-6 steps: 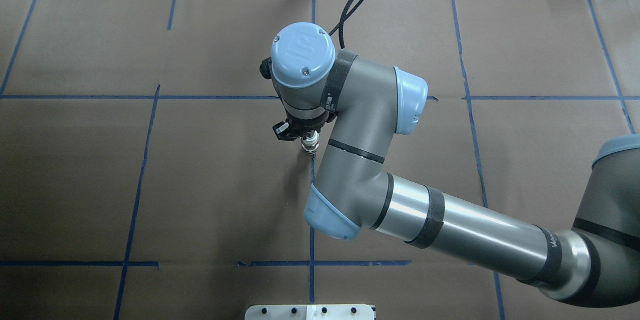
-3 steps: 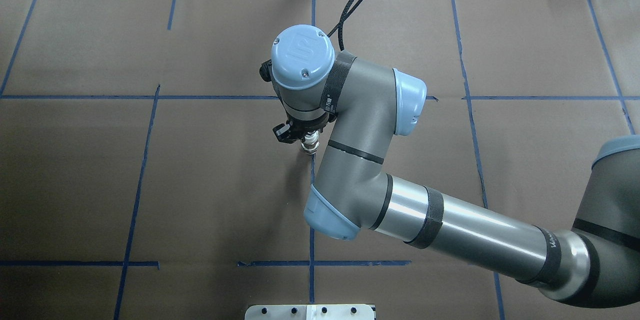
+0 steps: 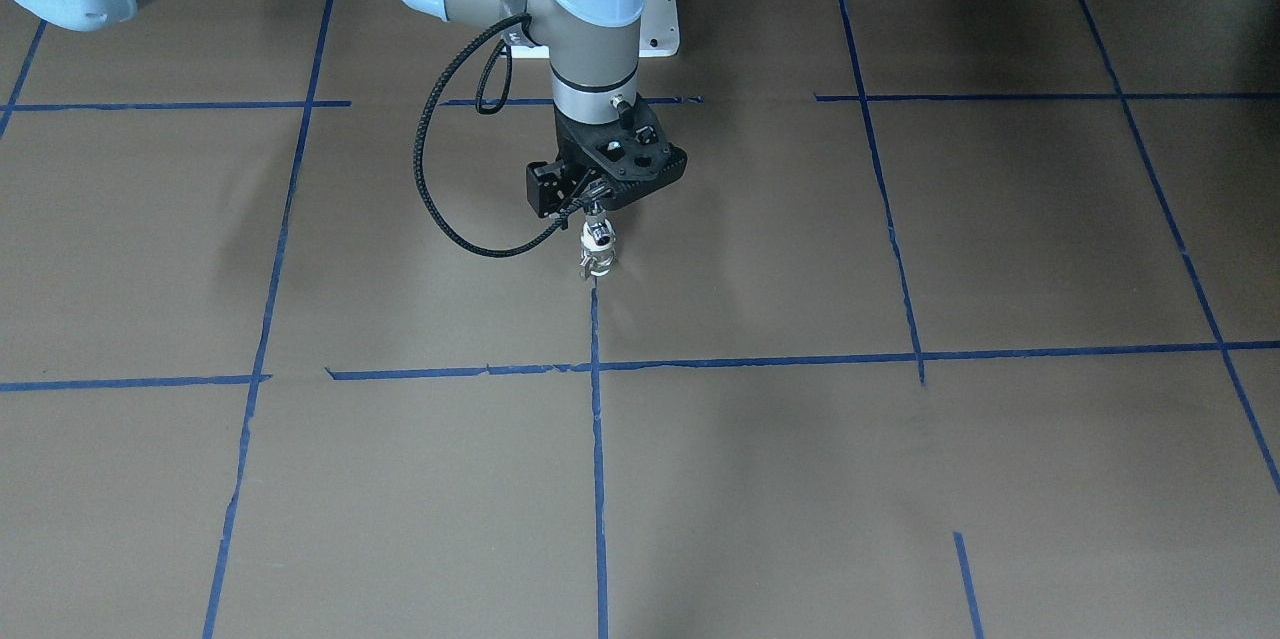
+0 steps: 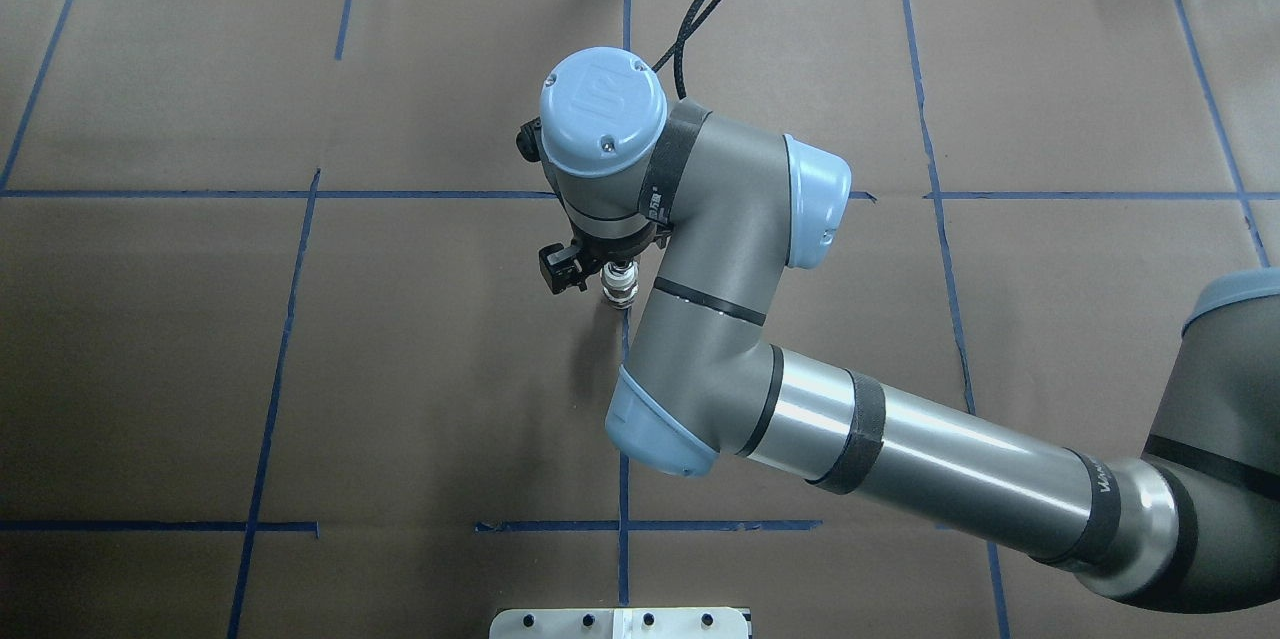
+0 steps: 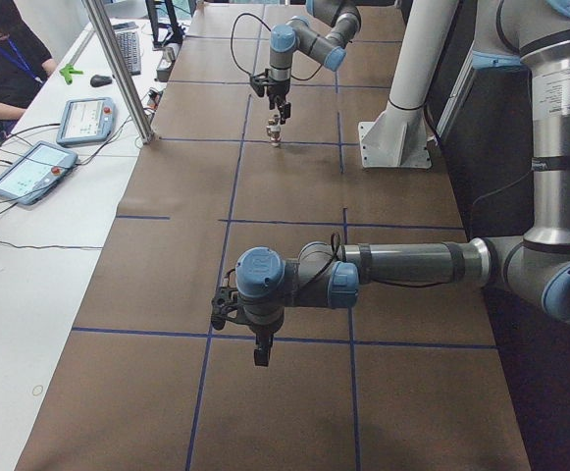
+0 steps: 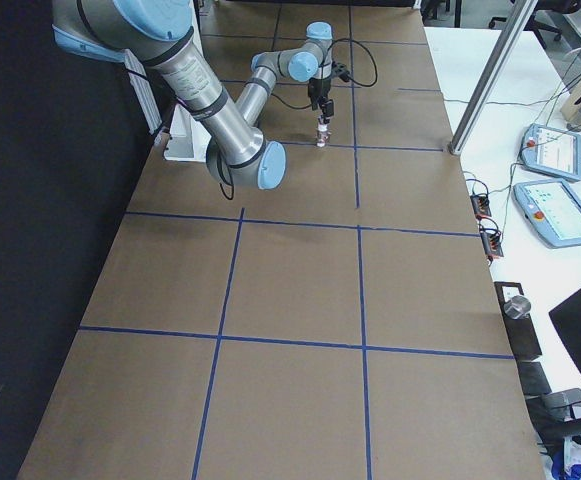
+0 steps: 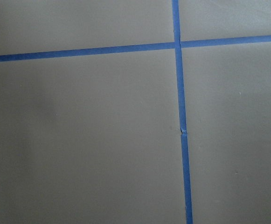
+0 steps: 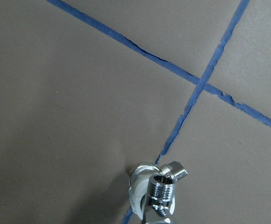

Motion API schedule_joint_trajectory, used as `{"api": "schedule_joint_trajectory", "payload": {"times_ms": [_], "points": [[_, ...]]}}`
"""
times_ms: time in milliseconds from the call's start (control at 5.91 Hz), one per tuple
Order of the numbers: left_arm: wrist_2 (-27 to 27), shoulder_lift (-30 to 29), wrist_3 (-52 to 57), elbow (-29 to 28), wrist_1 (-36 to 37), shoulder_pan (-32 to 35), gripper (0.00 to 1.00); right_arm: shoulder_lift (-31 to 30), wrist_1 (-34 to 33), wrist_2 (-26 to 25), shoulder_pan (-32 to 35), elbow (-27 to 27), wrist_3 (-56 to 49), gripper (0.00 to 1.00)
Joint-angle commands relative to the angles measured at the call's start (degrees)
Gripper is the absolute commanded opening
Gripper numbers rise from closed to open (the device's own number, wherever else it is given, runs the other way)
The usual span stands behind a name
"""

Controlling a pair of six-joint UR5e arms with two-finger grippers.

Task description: Assemble PPR valve and pipe with both arms

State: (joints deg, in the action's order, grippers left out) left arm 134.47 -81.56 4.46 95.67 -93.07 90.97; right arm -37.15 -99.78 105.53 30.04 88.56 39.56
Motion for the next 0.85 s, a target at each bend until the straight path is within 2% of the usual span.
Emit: {"api": "schedule_joint_trajectory", "payload": {"times_ms": [0, 169, 508, 677], "points": [[-0.3, 0.0, 0.5, -0.1, 0.0, 0.0, 1.00, -0.2, -0.3, 5.1, 4.7, 0.0, -0.1, 1.00], [-0.5, 0.0, 0.5, -0.3, 0.1, 0.0, 1.00, -1.5, -0.6, 13.6, 10.9, 0.0, -1.1, 1.00], [-0.4, 0.0, -0.1, -0.6, 0.1, 0.0, 1.00, -8.5, -0.7, 19.9, 20.0, 0.6, -12.2, 1.00], [-0.3, -0.1, 0.0, -0.6, 0.0, 0.0, 1.00, -14.0, -0.7, 22.2, 24.4, 2.9, -19.1, 1.00]]}}
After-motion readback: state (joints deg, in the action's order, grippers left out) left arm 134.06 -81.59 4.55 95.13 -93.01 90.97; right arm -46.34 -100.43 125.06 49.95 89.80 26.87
